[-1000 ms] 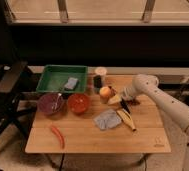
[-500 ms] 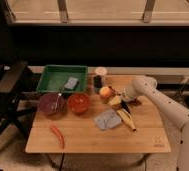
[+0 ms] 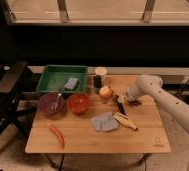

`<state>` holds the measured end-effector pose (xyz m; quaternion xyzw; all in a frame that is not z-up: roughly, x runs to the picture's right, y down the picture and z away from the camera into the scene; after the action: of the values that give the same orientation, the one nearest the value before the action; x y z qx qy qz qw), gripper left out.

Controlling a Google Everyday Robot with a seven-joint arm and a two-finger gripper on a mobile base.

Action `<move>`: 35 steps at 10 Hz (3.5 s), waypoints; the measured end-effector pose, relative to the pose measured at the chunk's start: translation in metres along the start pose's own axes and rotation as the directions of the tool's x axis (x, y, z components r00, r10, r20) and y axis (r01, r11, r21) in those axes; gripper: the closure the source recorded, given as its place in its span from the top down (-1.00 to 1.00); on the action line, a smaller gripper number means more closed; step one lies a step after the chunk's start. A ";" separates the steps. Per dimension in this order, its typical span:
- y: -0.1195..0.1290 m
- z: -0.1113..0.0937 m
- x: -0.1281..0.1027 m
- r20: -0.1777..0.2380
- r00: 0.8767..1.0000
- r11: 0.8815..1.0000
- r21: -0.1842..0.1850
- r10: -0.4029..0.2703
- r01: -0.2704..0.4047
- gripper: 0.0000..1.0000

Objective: Wipe tray with brush

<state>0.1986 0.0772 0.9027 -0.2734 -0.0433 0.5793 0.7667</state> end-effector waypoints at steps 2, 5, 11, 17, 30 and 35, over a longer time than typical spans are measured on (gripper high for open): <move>0.002 -0.009 0.014 0.007 1.000 1.000 0.015 0.016 -0.016 -0.98; 0.001 -0.021 0.017 0.027 0.999 0.998 0.033 0.045 -0.046 -0.82; 0.013 -0.024 0.000 0.062 0.997 0.999 0.011 0.048 -0.049 0.37; 0.025 0.009 -0.010 0.024 0.999 0.999 -0.021 0.032 -0.031 0.60; 0.029 0.047 0.006 -0.063 0.997 0.997 -0.064 0.044 -0.048 -0.82; 0.023 0.031 0.012 -0.045 0.996 0.996 -0.050 0.071 -0.073 -1.00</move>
<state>0.1705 0.1042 0.9153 -0.3068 -0.0319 0.5992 0.7388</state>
